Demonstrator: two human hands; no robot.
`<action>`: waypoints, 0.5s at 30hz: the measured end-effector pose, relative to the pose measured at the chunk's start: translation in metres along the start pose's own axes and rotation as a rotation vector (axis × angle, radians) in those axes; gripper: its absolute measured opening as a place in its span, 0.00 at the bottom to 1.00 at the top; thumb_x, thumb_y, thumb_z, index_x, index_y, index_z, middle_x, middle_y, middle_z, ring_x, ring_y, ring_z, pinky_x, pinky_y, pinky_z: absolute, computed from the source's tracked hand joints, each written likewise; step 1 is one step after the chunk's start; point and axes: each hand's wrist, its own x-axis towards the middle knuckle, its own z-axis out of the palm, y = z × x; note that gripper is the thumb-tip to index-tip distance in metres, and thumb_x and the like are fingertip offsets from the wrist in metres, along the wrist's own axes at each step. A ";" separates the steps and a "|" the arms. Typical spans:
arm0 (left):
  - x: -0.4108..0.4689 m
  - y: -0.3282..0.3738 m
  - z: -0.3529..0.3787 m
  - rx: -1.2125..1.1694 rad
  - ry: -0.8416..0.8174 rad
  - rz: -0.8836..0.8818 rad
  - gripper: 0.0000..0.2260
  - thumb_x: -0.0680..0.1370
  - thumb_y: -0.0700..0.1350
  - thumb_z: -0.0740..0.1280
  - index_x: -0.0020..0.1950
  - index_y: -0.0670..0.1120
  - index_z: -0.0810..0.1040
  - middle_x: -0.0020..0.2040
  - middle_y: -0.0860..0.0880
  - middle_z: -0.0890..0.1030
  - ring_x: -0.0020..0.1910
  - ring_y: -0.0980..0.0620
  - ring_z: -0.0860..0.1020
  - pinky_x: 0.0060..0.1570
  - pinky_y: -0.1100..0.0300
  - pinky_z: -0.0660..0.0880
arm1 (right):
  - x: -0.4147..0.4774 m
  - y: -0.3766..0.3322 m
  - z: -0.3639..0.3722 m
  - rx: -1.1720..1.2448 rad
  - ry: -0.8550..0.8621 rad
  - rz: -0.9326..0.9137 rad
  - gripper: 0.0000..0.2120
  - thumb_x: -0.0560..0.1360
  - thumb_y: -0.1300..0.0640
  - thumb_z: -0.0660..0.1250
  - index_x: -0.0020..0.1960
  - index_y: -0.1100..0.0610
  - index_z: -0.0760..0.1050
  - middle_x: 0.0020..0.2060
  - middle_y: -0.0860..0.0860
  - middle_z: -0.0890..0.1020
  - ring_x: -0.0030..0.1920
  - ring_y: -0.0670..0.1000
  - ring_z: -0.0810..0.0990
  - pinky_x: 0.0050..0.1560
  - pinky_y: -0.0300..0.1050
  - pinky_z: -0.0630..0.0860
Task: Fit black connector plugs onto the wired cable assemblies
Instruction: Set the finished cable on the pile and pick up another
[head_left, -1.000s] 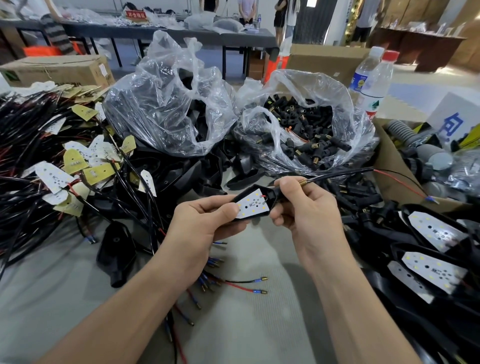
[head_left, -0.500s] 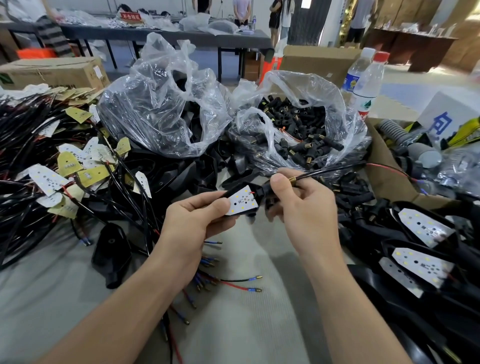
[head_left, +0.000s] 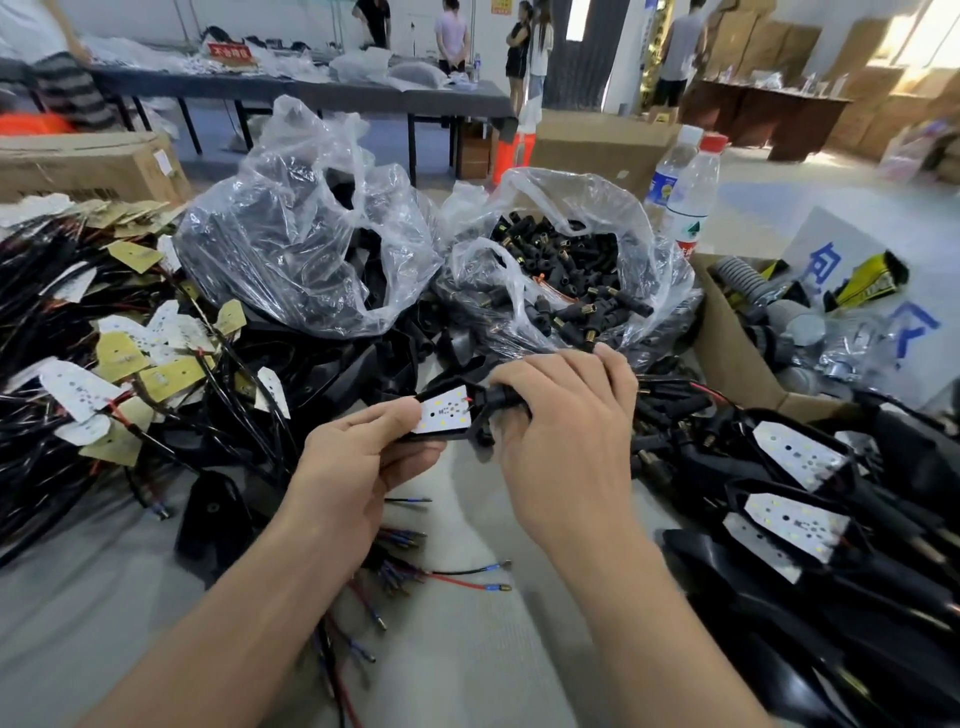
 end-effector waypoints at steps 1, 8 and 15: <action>0.000 0.002 0.001 -0.019 -0.027 -0.021 0.05 0.79 0.37 0.69 0.46 0.40 0.84 0.39 0.42 0.87 0.32 0.51 0.85 0.31 0.64 0.80 | 0.002 -0.002 -0.003 0.014 0.028 -0.021 0.14 0.68 0.63 0.73 0.49 0.48 0.84 0.45 0.43 0.83 0.52 0.53 0.78 0.68 0.48 0.61; -0.011 0.009 0.010 0.044 -0.272 -0.097 0.08 0.79 0.40 0.66 0.52 0.39 0.83 0.42 0.45 0.85 0.33 0.52 0.82 0.28 0.65 0.76 | 0.005 -0.016 -0.046 -0.166 -0.020 -0.213 0.14 0.70 0.60 0.64 0.47 0.48 0.85 0.38 0.44 0.81 0.44 0.54 0.75 0.55 0.48 0.62; -0.046 0.004 0.052 0.236 -0.468 0.039 0.05 0.73 0.42 0.71 0.43 0.43 0.87 0.36 0.47 0.82 0.27 0.55 0.75 0.26 0.68 0.67 | -0.013 0.006 -0.134 -0.401 -0.158 -0.234 0.17 0.72 0.61 0.60 0.55 0.51 0.82 0.40 0.46 0.81 0.44 0.55 0.75 0.50 0.50 0.68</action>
